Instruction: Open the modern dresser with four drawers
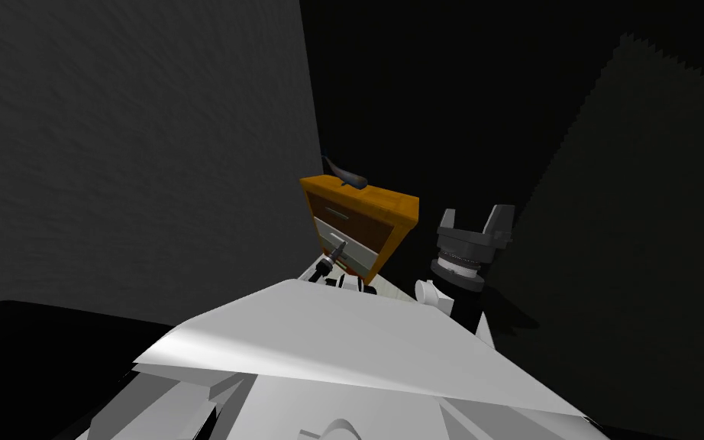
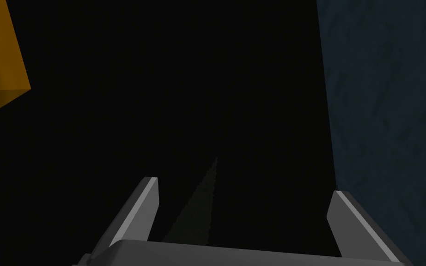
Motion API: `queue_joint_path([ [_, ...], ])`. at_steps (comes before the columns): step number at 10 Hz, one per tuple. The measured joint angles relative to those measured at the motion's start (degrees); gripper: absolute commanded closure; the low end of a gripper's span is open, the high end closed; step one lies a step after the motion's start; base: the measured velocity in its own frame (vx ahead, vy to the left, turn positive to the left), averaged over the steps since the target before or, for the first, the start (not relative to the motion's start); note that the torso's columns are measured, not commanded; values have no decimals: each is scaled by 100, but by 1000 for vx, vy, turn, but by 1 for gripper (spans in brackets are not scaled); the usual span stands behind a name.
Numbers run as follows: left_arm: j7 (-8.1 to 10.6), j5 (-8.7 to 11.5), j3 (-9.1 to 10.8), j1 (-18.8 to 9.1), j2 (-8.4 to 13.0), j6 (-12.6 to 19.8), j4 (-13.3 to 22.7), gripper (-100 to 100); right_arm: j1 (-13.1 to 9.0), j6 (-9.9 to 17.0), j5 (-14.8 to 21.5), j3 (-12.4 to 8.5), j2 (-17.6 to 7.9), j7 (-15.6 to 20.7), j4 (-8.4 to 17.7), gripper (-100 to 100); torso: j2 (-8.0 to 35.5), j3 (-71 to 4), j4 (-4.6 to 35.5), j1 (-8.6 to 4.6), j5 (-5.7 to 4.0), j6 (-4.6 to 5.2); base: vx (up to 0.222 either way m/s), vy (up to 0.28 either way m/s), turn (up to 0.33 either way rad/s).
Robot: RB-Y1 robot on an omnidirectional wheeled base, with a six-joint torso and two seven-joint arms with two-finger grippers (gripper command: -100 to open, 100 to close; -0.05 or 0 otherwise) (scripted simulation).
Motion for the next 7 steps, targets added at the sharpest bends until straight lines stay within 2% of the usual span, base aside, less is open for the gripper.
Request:
queue_joint_path([
  [7,-1140,290,1,288,-888,146,-16,-100,0,0,0,0,0,0,0,0,2,1,0,-11,-2,0,23,79,-97],
])
